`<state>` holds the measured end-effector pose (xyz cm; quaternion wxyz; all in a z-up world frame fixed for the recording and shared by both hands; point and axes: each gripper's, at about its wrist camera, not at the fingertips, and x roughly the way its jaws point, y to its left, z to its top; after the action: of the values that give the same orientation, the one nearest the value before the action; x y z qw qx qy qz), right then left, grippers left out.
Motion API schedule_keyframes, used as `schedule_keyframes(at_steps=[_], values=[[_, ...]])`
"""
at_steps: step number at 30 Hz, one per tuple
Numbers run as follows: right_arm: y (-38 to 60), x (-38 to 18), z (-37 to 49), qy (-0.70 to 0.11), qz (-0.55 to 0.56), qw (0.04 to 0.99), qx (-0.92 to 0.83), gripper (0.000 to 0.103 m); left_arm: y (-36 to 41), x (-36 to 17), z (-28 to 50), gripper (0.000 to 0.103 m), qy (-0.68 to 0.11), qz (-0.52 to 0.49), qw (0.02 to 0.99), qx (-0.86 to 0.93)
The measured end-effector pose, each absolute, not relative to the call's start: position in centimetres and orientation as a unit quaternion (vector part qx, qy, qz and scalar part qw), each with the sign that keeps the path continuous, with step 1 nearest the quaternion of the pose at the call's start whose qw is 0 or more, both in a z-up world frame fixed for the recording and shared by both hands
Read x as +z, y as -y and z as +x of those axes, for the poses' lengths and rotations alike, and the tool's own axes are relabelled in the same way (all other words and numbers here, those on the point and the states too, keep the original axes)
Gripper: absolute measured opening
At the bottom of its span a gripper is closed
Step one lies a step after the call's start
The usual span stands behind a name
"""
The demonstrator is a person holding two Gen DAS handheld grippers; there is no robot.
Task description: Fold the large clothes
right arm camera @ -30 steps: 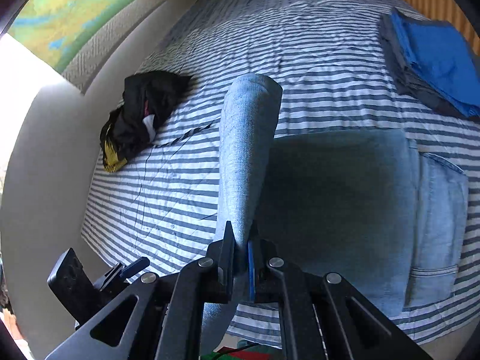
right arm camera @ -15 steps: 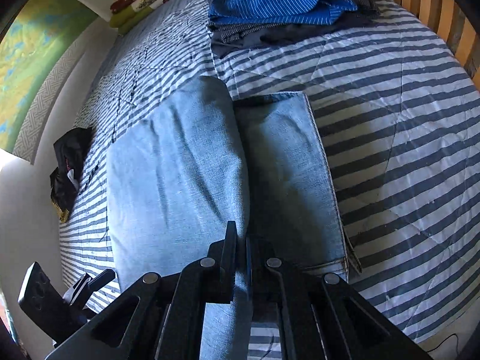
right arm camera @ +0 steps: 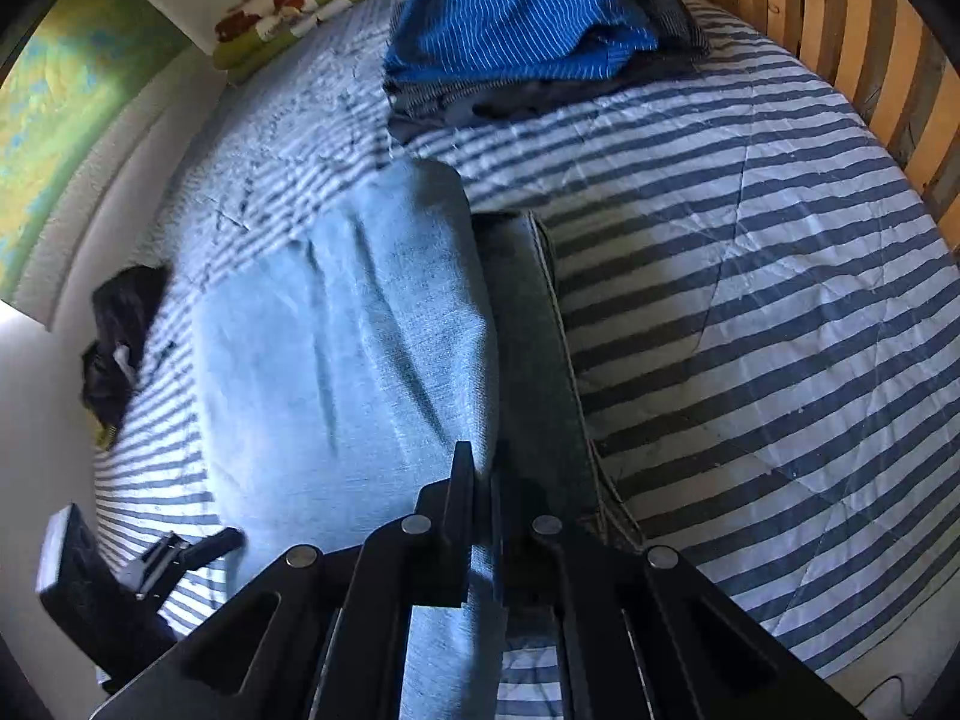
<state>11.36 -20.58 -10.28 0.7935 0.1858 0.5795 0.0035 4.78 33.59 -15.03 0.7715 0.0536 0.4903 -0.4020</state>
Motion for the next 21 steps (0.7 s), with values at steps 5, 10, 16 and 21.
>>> schedule_keyframes(at_steps=[5,10,16,21], values=[[22.6,-9.0,12.6,-0.560,0.241,0.790,0.069,0.020,-33.8,-14.9,4.5,0.070,-0.491,0.058,0.769,-0.406],[23.3,-7.6,16.3,-0.523,0.279,0.797,0.114,0.049,-33.6,-14.8,3.9,0.073,-0.488,0.065,0.770,-0.405],[21.3,-9.8,21.8,-0.551,0.246,0.795,0.069,0.048,-33.5,-14.7,3.8,0.073,-0.489,0.070,0.768,-0.407],[19.9,-9.3,21.8,-0.541,0.199,0.816,0.045,0.011,-33.1,-14.7,3.8,0.075,-0.490,0.077,0.765,-0.410]])
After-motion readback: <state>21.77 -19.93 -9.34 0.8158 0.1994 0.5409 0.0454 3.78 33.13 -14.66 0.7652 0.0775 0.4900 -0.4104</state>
